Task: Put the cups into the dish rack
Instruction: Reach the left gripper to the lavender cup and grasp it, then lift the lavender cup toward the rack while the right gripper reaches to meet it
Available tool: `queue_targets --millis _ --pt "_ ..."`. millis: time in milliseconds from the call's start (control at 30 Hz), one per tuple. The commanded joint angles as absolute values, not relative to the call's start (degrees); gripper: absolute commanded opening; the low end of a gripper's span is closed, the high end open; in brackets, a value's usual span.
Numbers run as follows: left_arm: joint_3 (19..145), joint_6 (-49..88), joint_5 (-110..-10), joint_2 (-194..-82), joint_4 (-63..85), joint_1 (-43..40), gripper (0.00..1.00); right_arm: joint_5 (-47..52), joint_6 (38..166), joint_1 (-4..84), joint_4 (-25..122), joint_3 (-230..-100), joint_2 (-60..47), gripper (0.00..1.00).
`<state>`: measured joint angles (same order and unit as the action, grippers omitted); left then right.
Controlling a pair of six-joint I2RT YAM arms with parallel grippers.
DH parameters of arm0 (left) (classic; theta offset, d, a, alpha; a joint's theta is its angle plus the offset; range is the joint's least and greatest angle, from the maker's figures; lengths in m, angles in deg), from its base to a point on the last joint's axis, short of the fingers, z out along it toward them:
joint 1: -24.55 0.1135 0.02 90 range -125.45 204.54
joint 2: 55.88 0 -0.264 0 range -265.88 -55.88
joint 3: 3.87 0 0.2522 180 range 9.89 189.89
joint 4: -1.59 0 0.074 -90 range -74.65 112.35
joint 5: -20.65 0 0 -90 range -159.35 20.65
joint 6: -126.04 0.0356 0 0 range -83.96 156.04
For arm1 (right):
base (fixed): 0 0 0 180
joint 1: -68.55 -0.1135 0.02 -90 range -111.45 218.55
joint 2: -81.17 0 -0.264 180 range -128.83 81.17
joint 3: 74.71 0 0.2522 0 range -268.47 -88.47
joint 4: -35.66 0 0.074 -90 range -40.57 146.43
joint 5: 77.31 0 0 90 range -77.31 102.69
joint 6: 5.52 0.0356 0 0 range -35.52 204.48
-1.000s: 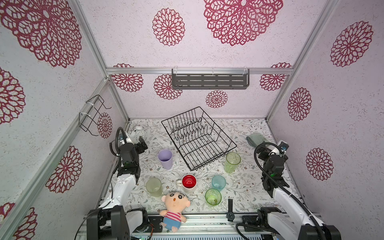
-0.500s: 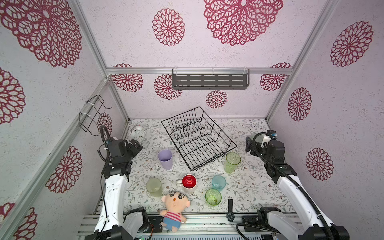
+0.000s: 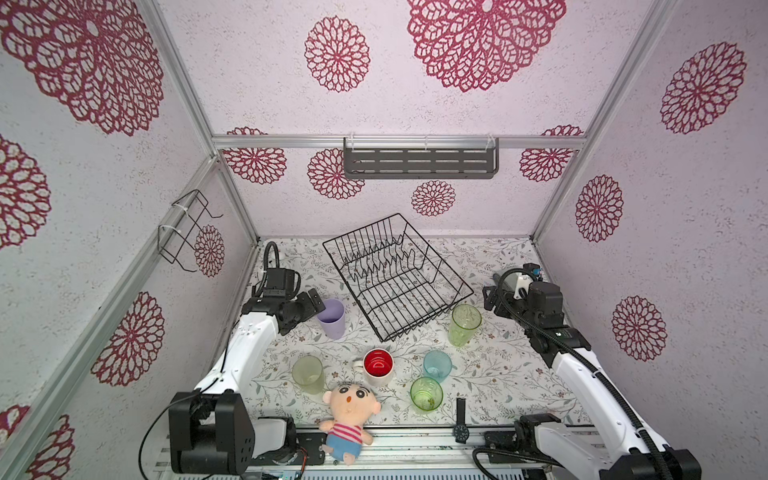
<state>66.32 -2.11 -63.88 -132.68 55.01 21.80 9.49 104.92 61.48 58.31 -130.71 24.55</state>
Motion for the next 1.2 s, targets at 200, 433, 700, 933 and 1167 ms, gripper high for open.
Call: queue_targets --millis 200,433,700,933,1167 --pt "69.4 -0.9 -68.0 -141.0 56.3 18.4 0.76 11.1 103.5 61.4 59.9 -131.7 26.0 0.9" --pt "69.3 0.7 -66.2 -140.6 55.9 18.4 0.24 11.1 104.1 61.3 61.1 -133.2 26.8 0.89" --pt "71.8 1.7 -63.5 -135.4 57.6 18.4 0.0 10.7 106.4 61.3 61.0 -133.0 28.4 0.89" --pt "76.9 3.0 -61.0 -125.4 63.2 18.3 0.0 6.1 108.5 61.3 61.5 -135.3 28.3 0.92" --pt "77.4 1.6 -47.0 -114.5 54.1 18.4 0.0 -13.5 116.1 61.3 53.4 -137.8 26.8 0.94"
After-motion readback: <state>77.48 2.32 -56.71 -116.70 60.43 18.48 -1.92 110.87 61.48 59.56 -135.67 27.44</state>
